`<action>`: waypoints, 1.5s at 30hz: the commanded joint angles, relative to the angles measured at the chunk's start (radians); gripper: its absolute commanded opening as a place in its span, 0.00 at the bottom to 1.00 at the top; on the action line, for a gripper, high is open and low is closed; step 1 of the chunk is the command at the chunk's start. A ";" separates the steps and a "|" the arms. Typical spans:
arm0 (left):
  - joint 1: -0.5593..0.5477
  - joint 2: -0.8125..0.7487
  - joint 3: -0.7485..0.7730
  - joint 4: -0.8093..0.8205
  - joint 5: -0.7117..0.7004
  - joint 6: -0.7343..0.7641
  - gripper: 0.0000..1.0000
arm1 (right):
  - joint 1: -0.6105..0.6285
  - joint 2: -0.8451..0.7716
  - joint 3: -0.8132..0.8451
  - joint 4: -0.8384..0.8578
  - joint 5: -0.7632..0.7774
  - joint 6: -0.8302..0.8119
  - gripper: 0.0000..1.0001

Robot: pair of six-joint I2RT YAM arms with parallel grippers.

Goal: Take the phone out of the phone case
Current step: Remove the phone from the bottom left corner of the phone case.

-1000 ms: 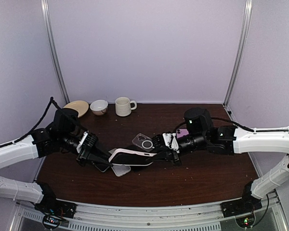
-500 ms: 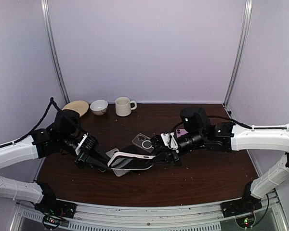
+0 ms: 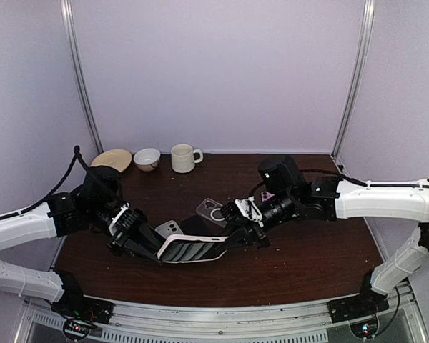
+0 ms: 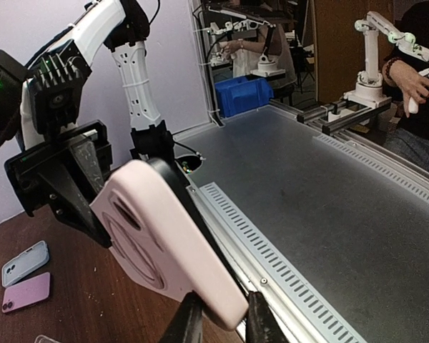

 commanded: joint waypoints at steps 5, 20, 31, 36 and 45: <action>-0.030 0.012 0.028 0.048 0.086 0.007 0.10 | 0.031 0.039 0.073 -0.031 -0.102 -0.054 0.00; -0.040 0.020 0.020 0.045 0.073 0.012 0.06 | 0.060 0.104 0.154 -0.157 -0.139 -0.128 0.00; -0.041 0.008 0.019 0.059 -0.003 0.037 0.14 | 0.067 0.081 0.124 -0.129 -0.066 -0.119 0.00; -0.040 -0.018 -0.015 0.217 -0.234 -0.029 0.19 | 0.067 0.062 0.103 -0.092 -0.020 -0.099 0.00; -0.040 0.013 -0.027 0.341 -0.464 -0.076 0.26 | 0.067 0.034 0.056 0.083 0.087 -0.013 0.00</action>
